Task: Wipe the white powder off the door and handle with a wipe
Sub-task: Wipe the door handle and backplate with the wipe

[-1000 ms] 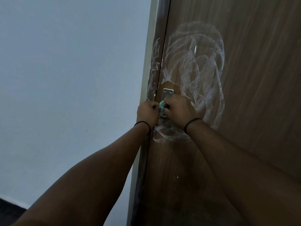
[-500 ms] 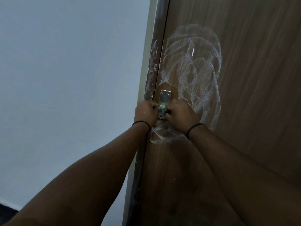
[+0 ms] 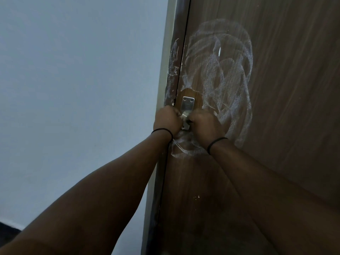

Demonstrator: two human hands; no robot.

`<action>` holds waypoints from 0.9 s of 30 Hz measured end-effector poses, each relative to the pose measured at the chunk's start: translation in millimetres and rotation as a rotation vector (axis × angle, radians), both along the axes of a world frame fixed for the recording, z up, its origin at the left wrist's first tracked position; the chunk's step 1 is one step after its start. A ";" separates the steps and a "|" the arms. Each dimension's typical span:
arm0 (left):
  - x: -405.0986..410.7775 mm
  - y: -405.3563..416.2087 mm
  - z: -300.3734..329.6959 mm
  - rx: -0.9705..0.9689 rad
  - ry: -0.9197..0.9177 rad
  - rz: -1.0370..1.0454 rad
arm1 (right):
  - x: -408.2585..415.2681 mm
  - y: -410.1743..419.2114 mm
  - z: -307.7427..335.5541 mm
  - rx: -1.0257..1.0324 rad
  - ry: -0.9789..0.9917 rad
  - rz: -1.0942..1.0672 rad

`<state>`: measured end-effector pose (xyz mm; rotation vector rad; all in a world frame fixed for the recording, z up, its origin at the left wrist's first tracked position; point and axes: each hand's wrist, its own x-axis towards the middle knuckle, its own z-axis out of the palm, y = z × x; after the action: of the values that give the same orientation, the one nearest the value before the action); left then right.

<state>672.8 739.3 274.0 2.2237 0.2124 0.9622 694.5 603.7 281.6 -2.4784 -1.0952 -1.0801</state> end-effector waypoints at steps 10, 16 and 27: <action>-6.4 0.2 10.1 0.272 0.100 -0.003 | 5.0 -7.3 -1.7 0.126 0.005 0.006; -8.1 -5.9 2.9 0.403 0.011 0.100 | 2.1 -5.3 -0.6 0.117 0.042 -0.028; -7.0 -4.1 -1.1 0.650 -0.062 0.040 | 4.4 -3.8 -7.3 0.149 -0.034 -0.072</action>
<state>665.8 735.1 272.8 2.7702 -0.1053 1.2495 698.9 599.9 274.4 -2.4067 -0.9059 -1.1830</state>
